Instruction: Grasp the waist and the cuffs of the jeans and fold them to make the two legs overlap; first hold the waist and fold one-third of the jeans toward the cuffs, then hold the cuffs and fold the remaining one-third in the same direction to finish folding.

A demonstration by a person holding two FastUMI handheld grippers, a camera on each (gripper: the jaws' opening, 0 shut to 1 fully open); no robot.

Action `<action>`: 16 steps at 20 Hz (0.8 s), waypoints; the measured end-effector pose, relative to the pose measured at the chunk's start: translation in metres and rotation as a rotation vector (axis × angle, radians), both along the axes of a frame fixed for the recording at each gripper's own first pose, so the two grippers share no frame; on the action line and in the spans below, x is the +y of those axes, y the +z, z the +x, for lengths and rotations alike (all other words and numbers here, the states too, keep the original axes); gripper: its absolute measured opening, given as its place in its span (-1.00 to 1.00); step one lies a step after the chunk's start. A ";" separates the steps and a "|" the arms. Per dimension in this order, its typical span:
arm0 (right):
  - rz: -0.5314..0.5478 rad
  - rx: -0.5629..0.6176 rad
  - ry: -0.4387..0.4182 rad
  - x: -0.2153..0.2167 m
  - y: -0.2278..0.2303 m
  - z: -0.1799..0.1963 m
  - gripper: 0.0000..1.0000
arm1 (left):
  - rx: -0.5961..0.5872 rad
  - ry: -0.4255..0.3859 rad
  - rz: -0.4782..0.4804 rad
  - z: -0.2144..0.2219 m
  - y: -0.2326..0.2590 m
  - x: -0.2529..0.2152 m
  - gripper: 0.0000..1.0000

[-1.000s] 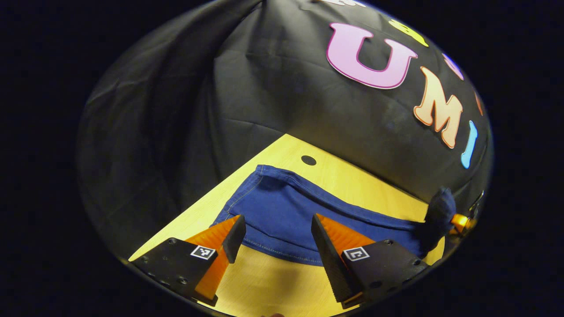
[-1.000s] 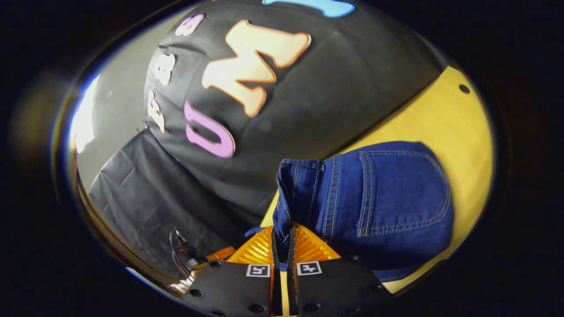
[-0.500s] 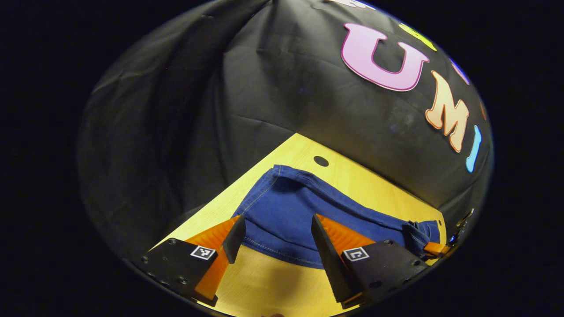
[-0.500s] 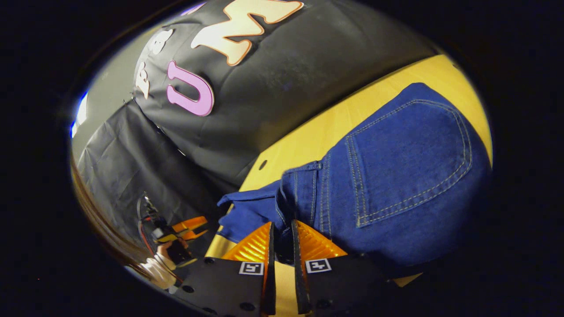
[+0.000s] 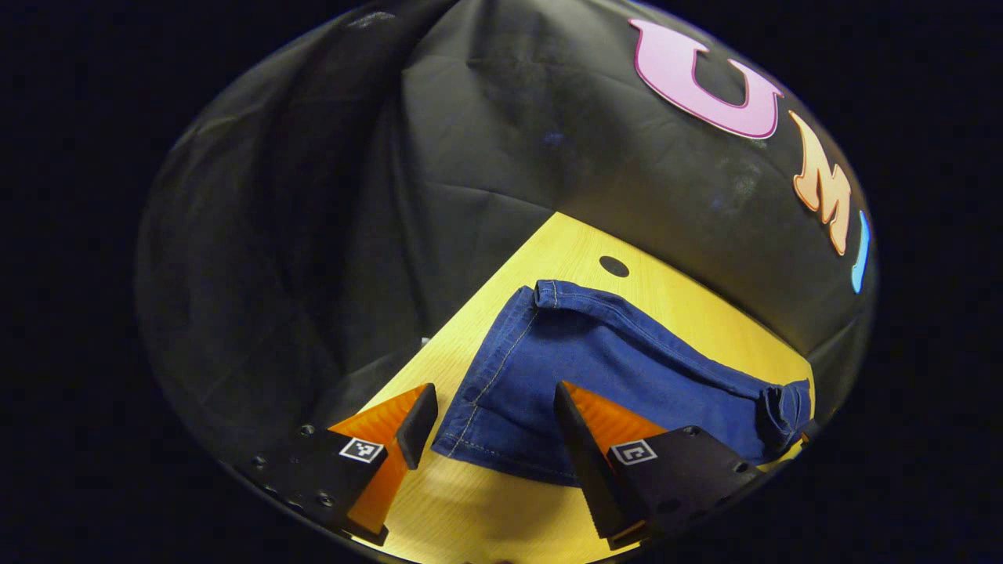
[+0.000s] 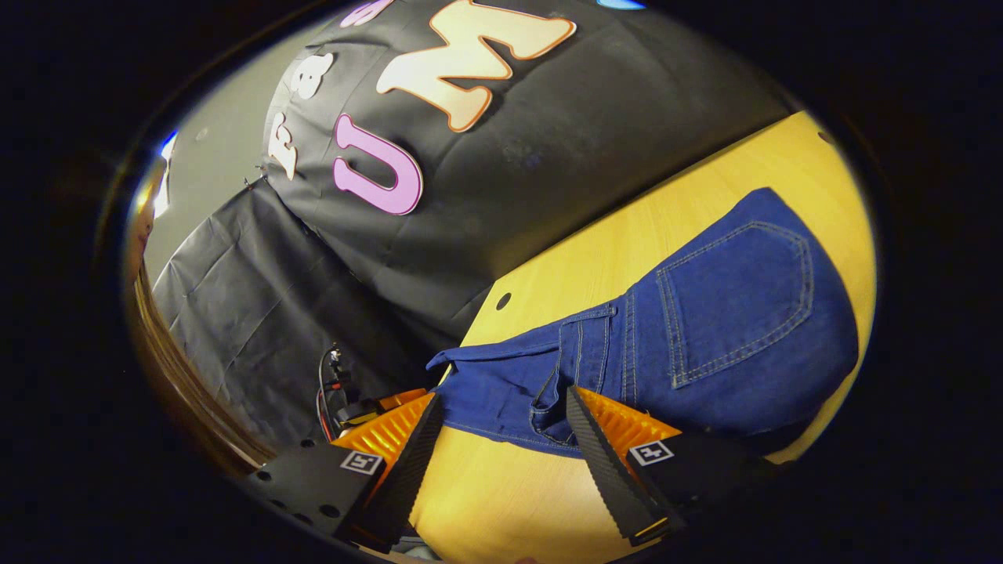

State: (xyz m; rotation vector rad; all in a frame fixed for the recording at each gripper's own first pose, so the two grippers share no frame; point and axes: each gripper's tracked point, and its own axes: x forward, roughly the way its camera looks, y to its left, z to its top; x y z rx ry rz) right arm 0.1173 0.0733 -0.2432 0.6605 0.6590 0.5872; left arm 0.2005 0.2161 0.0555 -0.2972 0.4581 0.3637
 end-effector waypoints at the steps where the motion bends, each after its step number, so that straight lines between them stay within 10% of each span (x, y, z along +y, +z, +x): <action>1: -0.018 -0.010 -0.022 -0.009 0.007 -0.001 0.96 | 0.012 -0.002 -0.005 0.000 -0.005 0.001 0.80; 9: -0.077 -0.076 -0.228 -0.078 0.053 0.006 0.96 | 0.099 0.008 0.075 -0.009 -0.006 0.013 0.53; 16: -0.071 -0.064 -0.318 -0.101 0.055 -0.005 0.95 | 0.012 0.042 -0.030 0.003 -0.008 0.002 -0.72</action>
